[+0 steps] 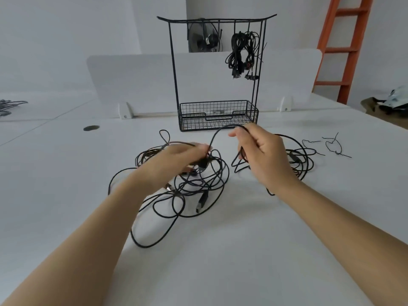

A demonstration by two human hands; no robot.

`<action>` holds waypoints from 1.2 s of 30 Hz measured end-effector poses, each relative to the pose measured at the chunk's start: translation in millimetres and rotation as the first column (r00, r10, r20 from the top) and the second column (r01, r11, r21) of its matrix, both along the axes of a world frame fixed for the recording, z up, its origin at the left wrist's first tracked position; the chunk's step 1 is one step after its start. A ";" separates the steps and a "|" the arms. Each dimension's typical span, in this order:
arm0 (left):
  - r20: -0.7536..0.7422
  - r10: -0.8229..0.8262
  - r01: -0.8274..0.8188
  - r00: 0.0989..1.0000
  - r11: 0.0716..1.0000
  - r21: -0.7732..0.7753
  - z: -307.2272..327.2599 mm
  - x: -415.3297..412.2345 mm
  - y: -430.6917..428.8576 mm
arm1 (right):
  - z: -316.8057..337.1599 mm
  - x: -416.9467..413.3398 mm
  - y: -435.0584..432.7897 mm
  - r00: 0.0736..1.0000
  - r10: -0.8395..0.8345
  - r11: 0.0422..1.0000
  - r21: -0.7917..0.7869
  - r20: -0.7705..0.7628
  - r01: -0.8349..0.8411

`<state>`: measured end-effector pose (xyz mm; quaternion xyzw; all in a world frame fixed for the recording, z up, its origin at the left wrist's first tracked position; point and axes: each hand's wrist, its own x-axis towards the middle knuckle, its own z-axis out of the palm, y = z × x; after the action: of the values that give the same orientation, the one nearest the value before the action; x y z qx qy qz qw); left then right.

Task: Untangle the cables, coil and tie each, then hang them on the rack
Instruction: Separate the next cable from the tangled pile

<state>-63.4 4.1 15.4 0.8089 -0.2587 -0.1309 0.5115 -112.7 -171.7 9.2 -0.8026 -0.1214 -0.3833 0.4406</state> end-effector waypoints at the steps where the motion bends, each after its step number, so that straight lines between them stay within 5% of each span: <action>1: 0.015 -0.041 0.041 0.999 0.999 0.022 -0.9 -3.2 -3.1 | 0.4 0.2 0.1 1.000 -0.007 1.000 0.004 0.012 0.007; 6: 0.051 -0.048 0.053 0.998 0.992 -0.115 0.4 -1.6 0.2 | 7.1 0.7 -8.5 0.999 -0.041 0.985 0.167 0.024 0.037; 17: -0.107 -0.088 0.077 0.990 0.992 -0.101 -6.2 -5.8 -10.5 | 2.4 0.4 -1.2 0.999 -0.036 0.990 0.136 -0.014 0.038; 23: -0.041 -0.114 0.114 0.993 0.993 -0.004 -2.8 -8.7 -10.0 | 4.1 2.8 -4.5 0.996 -0.016 0.967 0.254 -0.093 0.039; 31: 0.159 0.062 -0.033 0.985 0.983 -0.179 -5.0 -6.0 -11.7 | 8.3 5.6 -12.6 0.975 0.054 0.801 0.592 -0.215 0.086; 36: 0.236 0.217 -0.129 0.947 0.931 -0.341 -3.9 -7.5 -14.7 | 8.9 5.5 -13.0 0.957 0.096 0.746 0.656 -0.272 0.111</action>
<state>-70.9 -10.6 11.6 0.7447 -0.2708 0.0703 0.6059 -107.1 -184.8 18.1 -0.6403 0.0918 -0.2818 0.7087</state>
